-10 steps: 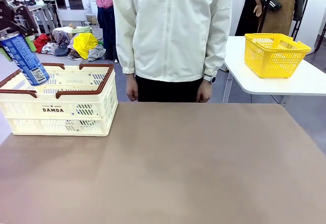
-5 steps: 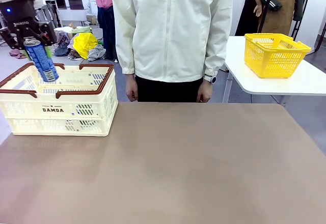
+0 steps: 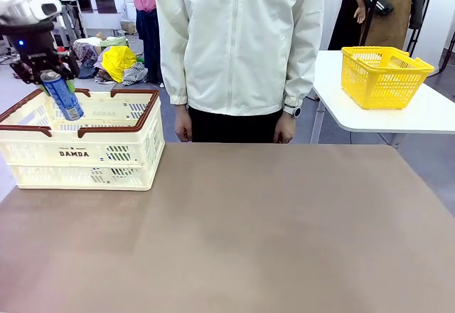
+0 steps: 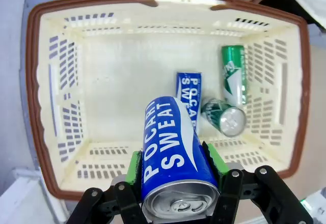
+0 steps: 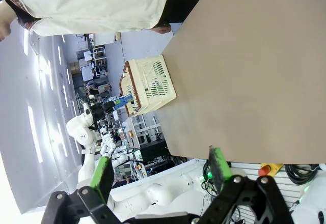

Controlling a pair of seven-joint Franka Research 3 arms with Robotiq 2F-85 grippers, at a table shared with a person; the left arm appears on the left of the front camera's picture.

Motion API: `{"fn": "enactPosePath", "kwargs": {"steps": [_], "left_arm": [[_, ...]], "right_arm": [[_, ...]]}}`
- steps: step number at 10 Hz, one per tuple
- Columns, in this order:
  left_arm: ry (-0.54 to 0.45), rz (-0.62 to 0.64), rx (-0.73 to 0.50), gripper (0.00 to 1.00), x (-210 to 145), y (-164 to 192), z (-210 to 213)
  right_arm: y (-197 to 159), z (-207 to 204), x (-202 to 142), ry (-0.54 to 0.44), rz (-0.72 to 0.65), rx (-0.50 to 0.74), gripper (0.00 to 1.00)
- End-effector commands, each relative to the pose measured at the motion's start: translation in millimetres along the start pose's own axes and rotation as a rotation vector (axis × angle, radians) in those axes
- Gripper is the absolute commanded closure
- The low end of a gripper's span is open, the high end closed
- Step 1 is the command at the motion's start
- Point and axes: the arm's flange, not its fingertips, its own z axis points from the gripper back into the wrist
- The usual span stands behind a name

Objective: Place the drinks into the Shopping basket.
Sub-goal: Pick up one drink and place it into the Shopping basket.

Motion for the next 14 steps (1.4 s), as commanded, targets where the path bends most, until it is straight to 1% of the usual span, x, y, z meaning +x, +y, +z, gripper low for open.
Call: {"fn": "enactPosePath", "kwargs": {"steps": [1,3,4,5,6,8,10,11,12,13,14], "left_arm": [[0.078,-0.022,-0.009,1.00,14.9,11.7,-22.1],[0.166,0.006,-0.038,1.00,20.4,30.2,-56.8],[0.216,0.013,-0.044,1.00,16.1,34.1,-73.9],[0.240,0.031,-0.039,1.00,8.1,36.1,-85.8],[0.254,0.036,-0.031,1.00,4.2,34.7,-94.0],[0.258,0.036,-0.031,1.00,5.8,29.4,-100.5],[0.287,0.029,-0.005,1.00,7.2,21.8,-113.8],[0.292,0.030,-0.001,0.97,7.1,20.6,-114.9],[0.295,0.034,-0.004,0.89,7.9,21.7,-114.2],[0.301,0.039,-0.008,0.47,8.8,22.8,-114.7],[0.324,0.046,0.010,0.00,10.1,22.3,-118.9]], "right_arm": [[3.7,0.2,-0.4,0.003,-0.010,0.009,0.00],[3.7,0.2,-0.4,0.003,-0.010,0.009,0.00],[3.7,0.2,-0.4,0.003,-0.010,0.009,0.00],[3.7,0.2,-0.4,0.003,-0.010,0.009,0.00],[3.7,0.2,-0.4,0.003,-0.010,0.009,0.00],[3.7,0.2,-0.4,0.003,-0.010,0.009,0.00],[3.7,0.2,-0.4,0.003,-0.010,0.009,0.00],[3.7,0.2,-0.4,0.003,-0.010,0.009,0.00],[3.7,0.2,-0.4,0.003,-0.010,0.009,0.00],[3.7,0.2,-0.4,0.003,-0.010,0.009,0.00],[3.7,0.2,-0.4,0.003,-0.010,0.009,0.00]]}}
